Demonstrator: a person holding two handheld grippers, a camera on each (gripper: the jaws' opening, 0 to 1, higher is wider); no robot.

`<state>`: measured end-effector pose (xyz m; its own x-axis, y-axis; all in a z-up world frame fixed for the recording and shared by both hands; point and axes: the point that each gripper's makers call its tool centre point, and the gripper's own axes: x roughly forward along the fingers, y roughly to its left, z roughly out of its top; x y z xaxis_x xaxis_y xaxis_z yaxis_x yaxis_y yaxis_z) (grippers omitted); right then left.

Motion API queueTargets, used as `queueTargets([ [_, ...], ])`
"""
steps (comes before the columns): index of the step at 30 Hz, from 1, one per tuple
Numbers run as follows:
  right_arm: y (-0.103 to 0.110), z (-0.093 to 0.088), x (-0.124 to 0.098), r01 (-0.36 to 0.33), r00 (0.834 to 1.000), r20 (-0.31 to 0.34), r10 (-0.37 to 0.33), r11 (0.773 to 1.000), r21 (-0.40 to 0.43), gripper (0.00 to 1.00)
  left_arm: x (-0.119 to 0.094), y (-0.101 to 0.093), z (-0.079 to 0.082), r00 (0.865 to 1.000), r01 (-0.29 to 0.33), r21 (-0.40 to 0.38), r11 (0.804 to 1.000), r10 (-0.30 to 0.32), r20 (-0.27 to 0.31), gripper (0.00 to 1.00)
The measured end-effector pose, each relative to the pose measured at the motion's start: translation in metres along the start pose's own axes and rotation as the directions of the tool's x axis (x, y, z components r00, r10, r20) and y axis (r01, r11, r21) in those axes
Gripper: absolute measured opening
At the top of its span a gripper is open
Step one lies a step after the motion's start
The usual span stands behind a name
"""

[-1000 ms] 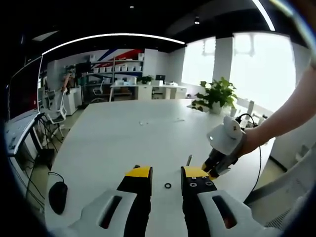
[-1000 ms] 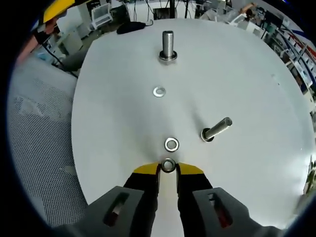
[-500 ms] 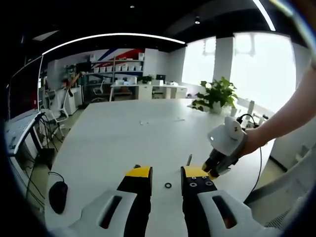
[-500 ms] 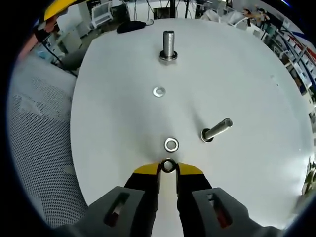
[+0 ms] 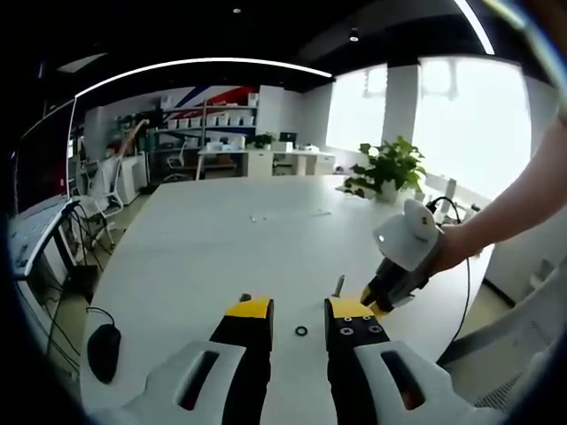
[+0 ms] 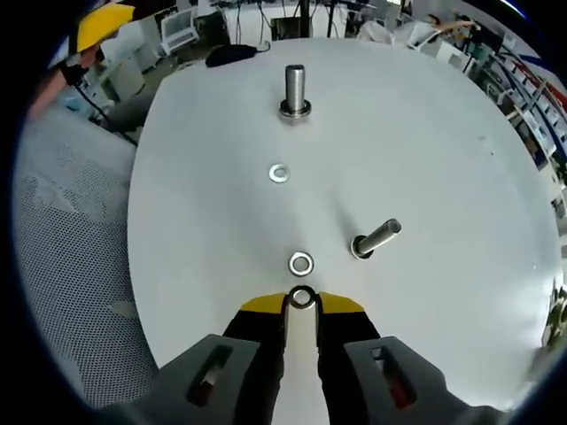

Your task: Place the washer onto the threaded stud by aligning its center hole with the stud, sliding it down to the base, and recovering from edge contact or off-axis alignment until the washer reaches the visible bottom stop.

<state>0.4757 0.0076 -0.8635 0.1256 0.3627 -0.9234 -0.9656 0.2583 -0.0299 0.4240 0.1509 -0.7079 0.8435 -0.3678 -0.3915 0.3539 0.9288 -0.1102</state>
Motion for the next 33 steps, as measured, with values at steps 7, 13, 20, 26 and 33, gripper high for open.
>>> queueTargets([
  [7,-0.007,0.008,-0.010,0.014,1.000,0.018,-0.014,1.000,0.000,0.14,0.000,0.000,0.000,1.000,-0.002,-0.001,1.000,0.002,-0.001,0.21],
  [13,-0.014,0.017,-0.021,0.031,0.999,0.035,-0.031,1.000,-0.003,0.14,0.000,0.000,0.002,1.000,0.001,-0.007,1.000,-0.001,0.010,0.21],
  [20,-0.024,0.026,-0.033,0.056,0.997,0.049,-0.055,0.998,-0.006,0.14,-0.001,0.001,0.007,1.000,-0.002,-0.007,1.000,0.003,0.029,0.22],
  [26,-0.033,0.030,-0.040,0.071,0.996,0.049,-0.071,0.997,-0.011,0.14,-0.004,0.003,0.013,0.998,-0.014,-0.016,1.000,0.015,0.059,0.22],
  [33,-0.040,0.037,-0.046,0.089,0.995,0.051,-0.087,0.996,-0.029,0.14,-0.007,0.005,0.021,0.995,-0.024,-0.020,0.999,0.026,0.099,0.23],
])
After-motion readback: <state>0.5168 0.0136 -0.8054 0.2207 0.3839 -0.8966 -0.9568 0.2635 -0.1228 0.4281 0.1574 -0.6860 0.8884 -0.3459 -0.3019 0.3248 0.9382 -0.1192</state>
